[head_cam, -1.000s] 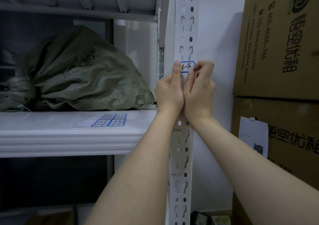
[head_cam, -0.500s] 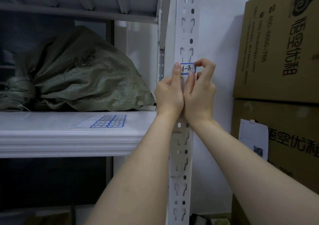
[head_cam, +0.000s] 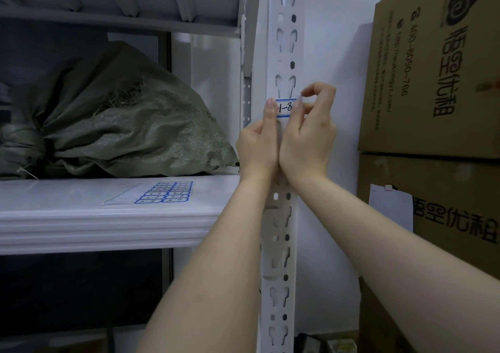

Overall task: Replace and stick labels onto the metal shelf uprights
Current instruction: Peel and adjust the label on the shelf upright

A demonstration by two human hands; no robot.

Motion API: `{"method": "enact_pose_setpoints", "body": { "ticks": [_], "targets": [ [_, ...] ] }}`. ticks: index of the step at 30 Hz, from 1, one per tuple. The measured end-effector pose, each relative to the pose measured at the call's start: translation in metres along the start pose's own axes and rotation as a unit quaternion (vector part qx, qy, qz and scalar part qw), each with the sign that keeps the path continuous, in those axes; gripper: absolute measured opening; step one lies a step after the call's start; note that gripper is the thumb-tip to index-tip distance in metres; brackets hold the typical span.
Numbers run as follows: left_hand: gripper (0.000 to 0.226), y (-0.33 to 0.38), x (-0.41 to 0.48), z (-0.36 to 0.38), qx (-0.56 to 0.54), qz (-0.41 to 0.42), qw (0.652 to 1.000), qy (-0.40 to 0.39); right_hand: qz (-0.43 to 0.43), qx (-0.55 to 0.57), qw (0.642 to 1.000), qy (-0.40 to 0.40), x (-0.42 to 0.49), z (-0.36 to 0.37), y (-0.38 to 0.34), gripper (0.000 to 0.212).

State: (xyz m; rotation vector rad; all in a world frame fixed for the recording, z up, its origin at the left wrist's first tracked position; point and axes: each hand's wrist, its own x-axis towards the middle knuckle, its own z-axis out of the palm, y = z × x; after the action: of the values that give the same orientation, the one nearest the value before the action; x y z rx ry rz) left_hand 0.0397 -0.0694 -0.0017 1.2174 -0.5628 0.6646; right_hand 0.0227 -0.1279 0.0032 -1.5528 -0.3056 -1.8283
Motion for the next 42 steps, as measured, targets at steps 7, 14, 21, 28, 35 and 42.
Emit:
{"method": "enact_pose_setpoints", "body": {
  "ticks": [7,14,21,28,35,42],
  "targets": [
    [0.063,-0.0009,-0.0013,0.0011,0.003,0.0,1.0,0.001,-0.032,-0.014,0.999,0.023,-0.0038,0.0032,0.0045,0.014],
    [0.061,0.0014,-0.0037,0.0006,0.008,0.007,1.0,0.002,-0.054,-0.028,0.998,0.008,-0.0021,0.0018,0.0049,0.016],
    [0.063,0.0026,-0.0059,0.0004,-0.006,0.005,1.0,-0.006,-0.038,-0.001,0.999,-0.009,-0.0048,0.0014,0.0047,0.014],
    [0.062,0.0032,-0.0058,0.0002,-0.005,-0.004,1.0,-0.006,-0.043,-0.011,0.999,-0.009,-0.0047,0.0008,0.005,0.019],
    [0.063,0.003,-0.0048,0.0005,0.003,-0.004,1.0,-0.002,-0.049,-0.008,0.999,-0.001,-0.0034,0.0008,0.0052,0.017],
    [0.062,0.0036,-0.0055,0.0006,-0.002,-0.006,1.0,-0.003,-0.039,-0.005,0.999,0.0,-0.0045,0.003,0.0073,0.013]
  ]
}}
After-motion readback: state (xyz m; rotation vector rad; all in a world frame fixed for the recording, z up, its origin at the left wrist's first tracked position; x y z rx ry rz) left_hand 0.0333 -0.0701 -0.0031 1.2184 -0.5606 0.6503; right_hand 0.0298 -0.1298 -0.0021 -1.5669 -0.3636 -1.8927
